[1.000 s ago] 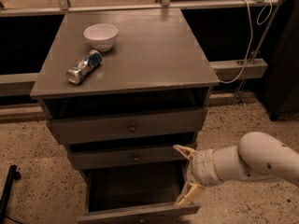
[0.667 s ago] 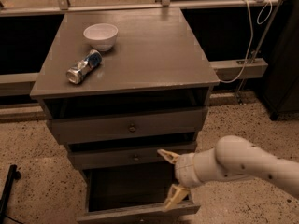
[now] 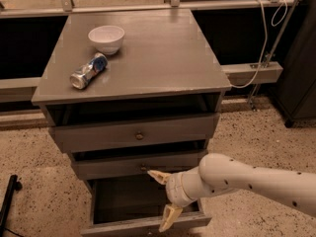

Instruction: Close bottom drawer

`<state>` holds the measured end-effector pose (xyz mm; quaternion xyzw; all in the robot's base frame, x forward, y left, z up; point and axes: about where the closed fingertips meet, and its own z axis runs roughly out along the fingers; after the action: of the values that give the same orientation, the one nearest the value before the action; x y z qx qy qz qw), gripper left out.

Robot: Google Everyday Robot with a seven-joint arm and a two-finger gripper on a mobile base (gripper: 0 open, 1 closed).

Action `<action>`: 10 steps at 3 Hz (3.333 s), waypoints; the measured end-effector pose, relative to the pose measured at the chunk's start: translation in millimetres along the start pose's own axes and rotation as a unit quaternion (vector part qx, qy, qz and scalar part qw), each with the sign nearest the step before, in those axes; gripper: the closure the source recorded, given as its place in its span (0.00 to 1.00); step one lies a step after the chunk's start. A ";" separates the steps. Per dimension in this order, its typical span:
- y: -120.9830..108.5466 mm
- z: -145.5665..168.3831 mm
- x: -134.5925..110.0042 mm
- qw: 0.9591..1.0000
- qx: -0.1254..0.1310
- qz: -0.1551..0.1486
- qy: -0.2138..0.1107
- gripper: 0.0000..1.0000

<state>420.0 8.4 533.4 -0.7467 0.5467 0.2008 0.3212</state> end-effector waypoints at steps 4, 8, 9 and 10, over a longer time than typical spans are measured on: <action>39.5 125.6 144.7 0.998 -0.021 0.062 -0.017 0.19; 126.3 230.2 250.4 0.990 0.008 0.140 -0.032 1.00; 131.6 244.9 259.9 0.985 0.037 0.164 -0.033 1.00; 92.8 237.5 266.7 0.982 0.087 0.164 -0.028 1.00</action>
Offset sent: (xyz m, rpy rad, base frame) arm 0.0333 -0.0092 -0.1421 0.0945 0.1400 -0.0637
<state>430.3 -27.0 166.3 -0.6106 0.6678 0.2229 0.3626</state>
